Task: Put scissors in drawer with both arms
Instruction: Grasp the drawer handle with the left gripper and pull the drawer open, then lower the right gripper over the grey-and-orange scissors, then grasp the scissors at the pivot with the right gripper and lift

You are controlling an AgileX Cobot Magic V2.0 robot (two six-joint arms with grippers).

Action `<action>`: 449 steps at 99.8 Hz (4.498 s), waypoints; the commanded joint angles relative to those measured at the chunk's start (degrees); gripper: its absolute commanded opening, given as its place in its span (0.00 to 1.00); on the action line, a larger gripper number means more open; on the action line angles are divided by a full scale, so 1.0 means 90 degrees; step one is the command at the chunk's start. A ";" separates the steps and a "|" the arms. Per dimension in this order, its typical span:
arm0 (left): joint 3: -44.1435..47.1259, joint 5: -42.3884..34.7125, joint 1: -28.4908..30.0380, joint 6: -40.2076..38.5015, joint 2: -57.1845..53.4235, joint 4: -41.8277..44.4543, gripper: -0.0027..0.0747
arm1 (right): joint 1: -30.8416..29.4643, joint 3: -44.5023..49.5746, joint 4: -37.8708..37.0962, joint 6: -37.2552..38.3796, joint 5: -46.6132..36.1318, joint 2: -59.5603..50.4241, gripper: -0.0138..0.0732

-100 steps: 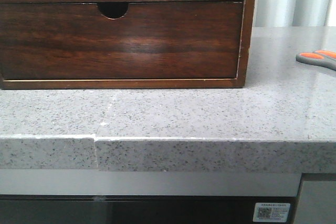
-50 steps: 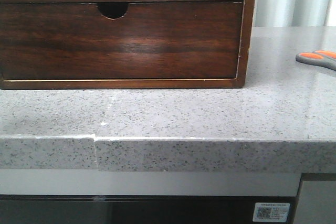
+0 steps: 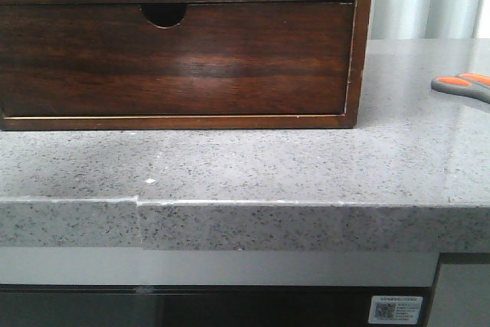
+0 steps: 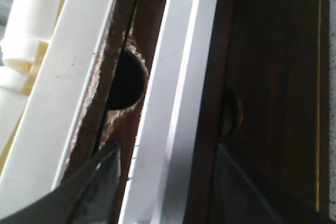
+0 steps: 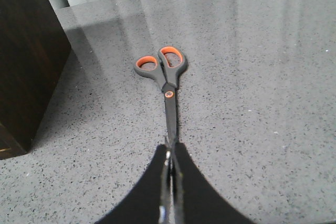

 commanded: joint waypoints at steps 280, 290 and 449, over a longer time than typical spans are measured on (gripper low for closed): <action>0.1435 -0.2547 -0.0047 -0.0401 -0.2325 -0.2119 0.43 | 0.0135 -0.0541 -0.0355 -0.0004 -0.0271 0.0482 0.11; 0.1435 -0.2547 -0.0047 -0.0435 -0.2674 -0.2520 0.43 | 0.0135 -0.0774 -0.0355 -0.0004 -0.0271 0.0944 0.21; 0.1435 -0.2329 -0.0047 -0.0732 -0.3659 -0.3421 0.43 | 0.0561 -0.6304 -0.0957 -0.0328 0.2436 0.8530 0.56</action>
